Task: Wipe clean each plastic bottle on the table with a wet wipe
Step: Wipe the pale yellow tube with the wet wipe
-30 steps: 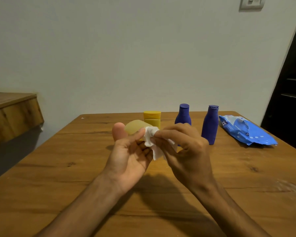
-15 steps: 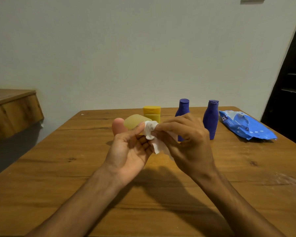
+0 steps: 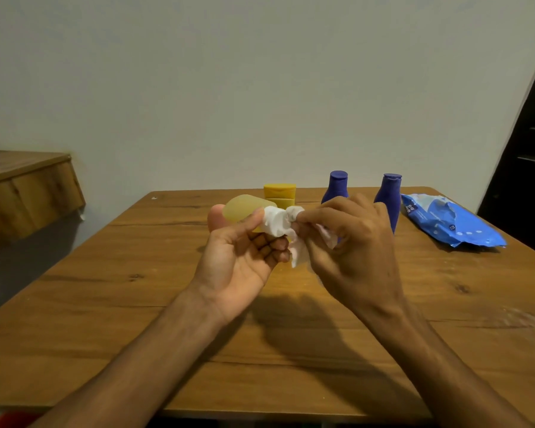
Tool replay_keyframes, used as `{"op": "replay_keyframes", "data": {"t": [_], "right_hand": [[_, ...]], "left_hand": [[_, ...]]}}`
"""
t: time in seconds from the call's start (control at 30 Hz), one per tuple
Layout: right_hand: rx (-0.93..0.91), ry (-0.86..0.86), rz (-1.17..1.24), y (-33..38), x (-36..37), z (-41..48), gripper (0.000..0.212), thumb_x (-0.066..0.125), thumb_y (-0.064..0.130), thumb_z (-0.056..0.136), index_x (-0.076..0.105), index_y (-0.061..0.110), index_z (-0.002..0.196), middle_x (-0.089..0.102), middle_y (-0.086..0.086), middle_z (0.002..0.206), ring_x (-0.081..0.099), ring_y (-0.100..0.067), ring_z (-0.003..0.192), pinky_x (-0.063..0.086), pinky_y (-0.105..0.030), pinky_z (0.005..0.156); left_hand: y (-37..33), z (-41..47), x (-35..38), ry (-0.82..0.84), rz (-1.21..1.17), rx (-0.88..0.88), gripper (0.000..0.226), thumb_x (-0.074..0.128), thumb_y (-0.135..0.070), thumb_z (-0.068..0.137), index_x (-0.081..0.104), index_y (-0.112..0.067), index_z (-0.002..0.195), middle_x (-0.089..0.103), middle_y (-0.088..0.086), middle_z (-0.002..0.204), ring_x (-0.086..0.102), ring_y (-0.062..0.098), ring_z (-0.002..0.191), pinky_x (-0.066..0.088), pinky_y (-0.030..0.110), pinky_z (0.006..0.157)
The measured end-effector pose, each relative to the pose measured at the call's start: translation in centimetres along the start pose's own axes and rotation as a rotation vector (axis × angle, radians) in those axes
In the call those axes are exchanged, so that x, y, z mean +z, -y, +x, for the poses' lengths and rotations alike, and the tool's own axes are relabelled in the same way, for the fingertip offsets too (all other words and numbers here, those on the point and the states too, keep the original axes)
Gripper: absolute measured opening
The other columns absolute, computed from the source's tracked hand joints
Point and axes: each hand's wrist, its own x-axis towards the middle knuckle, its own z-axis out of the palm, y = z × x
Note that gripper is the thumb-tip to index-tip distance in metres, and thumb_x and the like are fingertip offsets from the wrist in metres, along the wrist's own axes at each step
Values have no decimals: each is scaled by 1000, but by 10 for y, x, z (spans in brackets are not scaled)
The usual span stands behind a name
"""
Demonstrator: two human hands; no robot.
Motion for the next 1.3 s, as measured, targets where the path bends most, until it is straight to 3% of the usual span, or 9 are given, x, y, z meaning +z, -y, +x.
{"op": "replay_keyframes", "data": {"t": [0.07,0.13,0.2,0.4,0.53,0.7,0.8,0.93,1.3], "right_hand": [[44,-40,51,0,-4,2,23,57,32,82,71,15,88,66,3,79,54,-16,74,39,-34,66],[62,-55,99,2,-6,3,23,58,32,82,72,15,89,67,3,81,55,-16,74,44,-40,64],[67,-35,122,6,-5,3,21,61,32,82,72,16,89,67,5,81,54,-15,74,45,-42,63],[2,19,156,7,4,-2,23,59,34,81,72,16,88,68,4,81,52,-10,75,47,-41,60],[61,-41,143,1,5,-2,23,62,34,82,72,15,89,69,4,82,56,-12,74,47,-40,62],[-54,44,187,7,10,-5,24,61,34,81,71,14,89,69,1,84,56,-11,77,49,-37,62],[-49,24,120,-1,8,-3,27,57,36,81,71,14,89,68,1,83,57,-14,76,48,-42,62],[70,-45,121,-13,2,0,22,60,33,83,70,15,92,68,3,85,56,-15,75,48,-43,61],[145,169,332,-1,2,3,22,59,23,85,69,18,104,62,4,96,58,-11,90,52,-36,71]], "left_hand": [[0,-2,1,6,56,21,23,54,-20,91,72,-7,96,64,15,80,55,21,71,45,31,69],[0,-4,1,18,93,40,51,45,-22,99,76,-17,59,67,11,75,56,20,77,44,30,76],[0,-10,5,46,86,41,61,43,-23,101,73,-20,48,67,7,79,57,19,83,43,29,85],[1,-18,12,69,82,-14,64,42,-20,101,73,-22,45,58,7,95,53,17,97,41,30,99],[1,-17,13,73,68,4,61,43,-14,99,74,-23,48,59,9,97,53,18,94,36,30,99],[4,-14,7,114,40,-18,61,43,-19,101,74,-21,48,71,7,78,64,17,85,51,33,84],[3,-4,-1,85,12,-38,39,51,-17,95,79,-12,68,64,10,89,57,19,91,46,31,92],[3,1,-2,54,102,12,28,58,-19,82,61,0,102,58,14,85,53,22,71,43,33,69],[1,4,-9,163,386,156,21,60,-17,77,79,-14,69,66,4,74,55,16,72,42,32,66]]}}
